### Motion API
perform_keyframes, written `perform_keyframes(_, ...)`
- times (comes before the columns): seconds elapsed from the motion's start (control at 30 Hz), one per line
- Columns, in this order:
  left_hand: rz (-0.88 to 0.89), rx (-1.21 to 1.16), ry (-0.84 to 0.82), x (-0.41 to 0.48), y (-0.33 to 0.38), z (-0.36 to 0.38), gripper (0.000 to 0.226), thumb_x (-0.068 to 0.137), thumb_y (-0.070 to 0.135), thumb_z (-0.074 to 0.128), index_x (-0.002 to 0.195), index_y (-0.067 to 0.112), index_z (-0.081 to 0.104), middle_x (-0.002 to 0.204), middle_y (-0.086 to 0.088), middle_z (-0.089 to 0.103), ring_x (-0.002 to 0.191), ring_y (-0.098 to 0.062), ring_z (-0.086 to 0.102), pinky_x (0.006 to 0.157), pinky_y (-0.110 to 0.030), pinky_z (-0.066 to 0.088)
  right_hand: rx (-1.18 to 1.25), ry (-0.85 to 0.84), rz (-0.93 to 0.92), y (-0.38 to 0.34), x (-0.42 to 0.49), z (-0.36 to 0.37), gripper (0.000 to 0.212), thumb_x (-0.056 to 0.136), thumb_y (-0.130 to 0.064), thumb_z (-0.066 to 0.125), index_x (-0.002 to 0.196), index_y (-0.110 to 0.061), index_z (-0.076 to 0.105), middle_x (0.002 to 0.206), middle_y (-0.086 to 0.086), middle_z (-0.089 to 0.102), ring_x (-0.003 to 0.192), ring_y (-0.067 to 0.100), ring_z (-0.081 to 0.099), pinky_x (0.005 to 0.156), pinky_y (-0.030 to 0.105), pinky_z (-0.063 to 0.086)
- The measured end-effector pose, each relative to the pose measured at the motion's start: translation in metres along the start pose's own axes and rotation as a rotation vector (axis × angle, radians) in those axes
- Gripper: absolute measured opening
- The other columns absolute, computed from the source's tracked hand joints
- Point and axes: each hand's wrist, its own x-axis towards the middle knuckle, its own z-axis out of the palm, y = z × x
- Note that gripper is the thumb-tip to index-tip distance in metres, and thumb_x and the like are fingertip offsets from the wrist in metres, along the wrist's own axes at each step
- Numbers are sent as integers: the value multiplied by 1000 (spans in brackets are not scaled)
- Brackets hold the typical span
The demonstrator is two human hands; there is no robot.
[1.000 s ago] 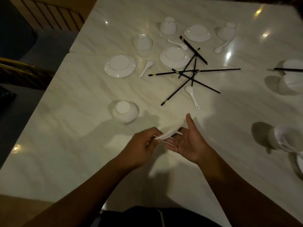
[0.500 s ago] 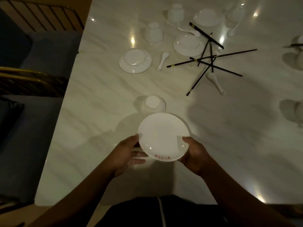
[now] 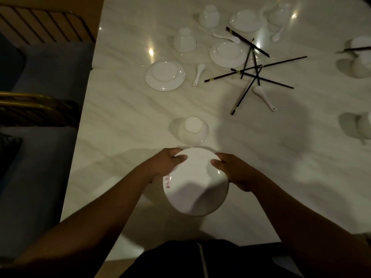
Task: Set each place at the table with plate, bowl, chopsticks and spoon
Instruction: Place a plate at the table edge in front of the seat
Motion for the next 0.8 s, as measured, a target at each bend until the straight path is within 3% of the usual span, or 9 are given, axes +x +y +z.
perform_keyframes(0.1, 6, -139, 198, -2, -7, 3, 27, 90, 36, 59, 109, 18, 67, 100, -3, 70, 82, -17, 65, 70, -31, 54, 221, 65, 126, 17, 6, 5, 22, 99, -24, 47, 117, -24, 59, 115, 7, 65, 105, 29, 61, 79, 43, 56)
perform_keyframes(0.17, -67, -235, 283, -6, -23, 3, 28, 91, 37, 58, 112, 19, 63, 102, -3, 67, 82, -16, 63, 64, -29, 54, 331, 84, 193, 31, 5, 11, 20, 99, -22, 46, 116, -25, 57, 119, 7, 61, 107, 31, 58, 73, 40, 55)
perform_keyframes(0.3, -117, -339, 177, -16, -62, 8, 29, 96, 17, 48, 124, 24, 55, 116, -6, 63, 98, -28, 66, 67, -36, 59, 455, 133, 274, 51, 8, 24, 31, 98, -17, 47, 129, -19, 49, 125, 11, 55, 111, 37, 55, 67, 40, 55)
perform_keyframes(0.43, -69, -297, 219, -15, -76, 12, 37, 94, 3, 40, 112, 31, 58, 110, 1, 64, 103, -28, 62, 74, -40, 59, 338, 145, 303, 55, 9, 33, 33, 93, -6, 51, 126, -12, 52, 120, 16, 58, 106, 37, 58, 71, 46, 59)
perform_keyframes(0.57, -51, -107, 301, -4, -76, 12, 39, 90, 7, 45, 122, 24, 61, 112, -1, 65, 106, -26, 60, 92, -48, 52, 99, 139, 304, 50, 7, 31, 32, 89, -5, 55, 120, -12, 52, 110, 16, 59, 92, 34, 63, 64, 39, 60)
perform_keyframes(0.7, -84, -26, 379, 9, -73, 6, 16, 88, 16, 54, 100, 14, 65, 96, -6, 68, 90, -28, 63, 84, -48, 55, 1, 103, 257, 49, 5, 28, 44, 87, -8, 60, 121, -28, 40, 109, 12, 56, 90, 34, 64, 59, 36, 60)
perform_keyframes(0.8, -91, 28, 410, 17, -73, 3, 7, 87, 17, 57, 91, 13, 60, 91, -6, 65, 90, -29, 62, 84, -46, 55, -2, 119, 258, 48, 6, 29, 42, 86, -8, 62, 118, -26, 41, 110, 12, 56, 85, 32, 66, 60, 38, 61)
